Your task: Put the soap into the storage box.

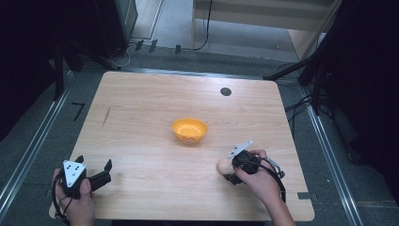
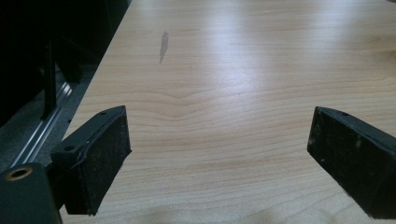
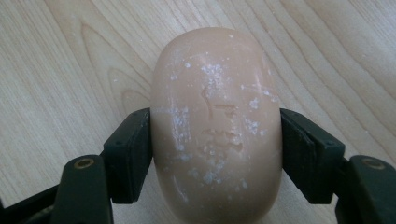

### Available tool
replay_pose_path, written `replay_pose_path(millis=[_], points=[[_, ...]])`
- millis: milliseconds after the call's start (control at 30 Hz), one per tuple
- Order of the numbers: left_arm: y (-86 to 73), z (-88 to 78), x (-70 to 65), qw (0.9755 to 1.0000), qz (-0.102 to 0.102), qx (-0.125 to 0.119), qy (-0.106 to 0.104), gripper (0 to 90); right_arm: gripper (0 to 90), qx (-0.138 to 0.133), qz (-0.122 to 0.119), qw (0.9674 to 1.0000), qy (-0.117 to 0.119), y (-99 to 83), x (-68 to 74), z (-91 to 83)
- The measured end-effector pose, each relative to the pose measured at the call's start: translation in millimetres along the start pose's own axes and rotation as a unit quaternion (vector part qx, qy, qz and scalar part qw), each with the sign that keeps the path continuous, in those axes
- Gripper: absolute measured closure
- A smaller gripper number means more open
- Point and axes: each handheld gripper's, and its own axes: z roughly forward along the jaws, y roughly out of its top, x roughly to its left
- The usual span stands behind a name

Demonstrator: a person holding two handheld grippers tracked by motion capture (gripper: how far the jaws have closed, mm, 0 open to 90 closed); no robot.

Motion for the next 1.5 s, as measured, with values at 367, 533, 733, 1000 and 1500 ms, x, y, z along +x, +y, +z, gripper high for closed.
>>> replay_pose_path(millis=[367,533,733,1000,1500], points=[[-0.2,-0.3,0.4,1.0000,-0.001,-0.002,-0.003,6.3,32.9,-0.009,-0.029,0.9995,0.002,-2.7,-2.0,0.2],[-0.2,-0.3,0.4,1.0000,-0.001,-0.002,-0.003,6.3,33.4,-0.008,-0.029,0.9995,0.005,-3.1,-3.5,-0.7],[0.0,0.0,0.0,1.0000,0.003,0.001,-0.006,6.3,33.6,-0.003,-0.039,0.9992,0.012,-4.2,-6.6,-3.1],[0.0,-0.2,-0.1,1.0000,0.003,0.000,-0.004,6.3,33.6,0.005,-0.050,0.9986,0.017,3.0,-6.9,-8.1],[-0.1,-0.2,-0.1,1.0000,0.000,-0.001,-0.004,6.3,33.5,-0.003,-0.071,0.9971,0.029,19.3,-10.7,-20.8]])
